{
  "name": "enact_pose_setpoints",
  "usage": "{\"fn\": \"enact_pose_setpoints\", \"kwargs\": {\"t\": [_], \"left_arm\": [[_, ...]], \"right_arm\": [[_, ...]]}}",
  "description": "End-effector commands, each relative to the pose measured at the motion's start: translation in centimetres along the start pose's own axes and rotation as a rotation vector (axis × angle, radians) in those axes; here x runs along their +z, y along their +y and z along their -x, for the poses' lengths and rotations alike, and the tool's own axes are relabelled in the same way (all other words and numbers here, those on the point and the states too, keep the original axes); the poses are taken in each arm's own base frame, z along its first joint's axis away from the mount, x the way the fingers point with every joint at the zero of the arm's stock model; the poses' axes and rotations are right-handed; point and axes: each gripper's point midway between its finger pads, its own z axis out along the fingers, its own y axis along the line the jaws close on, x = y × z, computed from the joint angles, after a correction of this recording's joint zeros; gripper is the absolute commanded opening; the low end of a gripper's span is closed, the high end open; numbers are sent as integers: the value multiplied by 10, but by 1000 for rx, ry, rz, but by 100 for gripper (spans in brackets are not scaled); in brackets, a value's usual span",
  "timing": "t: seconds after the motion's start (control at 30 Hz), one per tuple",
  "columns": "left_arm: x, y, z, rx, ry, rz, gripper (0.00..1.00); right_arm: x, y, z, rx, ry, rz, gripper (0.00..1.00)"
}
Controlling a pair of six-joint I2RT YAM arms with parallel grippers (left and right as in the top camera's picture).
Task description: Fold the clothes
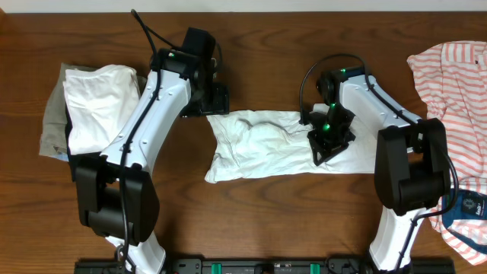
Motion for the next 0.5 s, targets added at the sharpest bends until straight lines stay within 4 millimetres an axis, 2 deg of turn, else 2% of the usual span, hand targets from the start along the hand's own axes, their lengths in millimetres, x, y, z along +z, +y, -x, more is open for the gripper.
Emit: {"fn": "enact_pose_setpoints", "kwargs": {"t": [0.0,0.1,0.37,0.47], "left_arm": [[4,5,-2,10,10,17,71],[4,5,-2,10,10,17,71],[4,5,-2,10,10,17,71],[4,5,-2,10,11,17,71]], "right_arm": [[-8,6,-2,-36,-20,7,29],[-8,2,1,-50,-31,-9,29],[-15,-14,36,30,-183,-56,29],[-18,-14,37,28,-189,-51,30]]}}
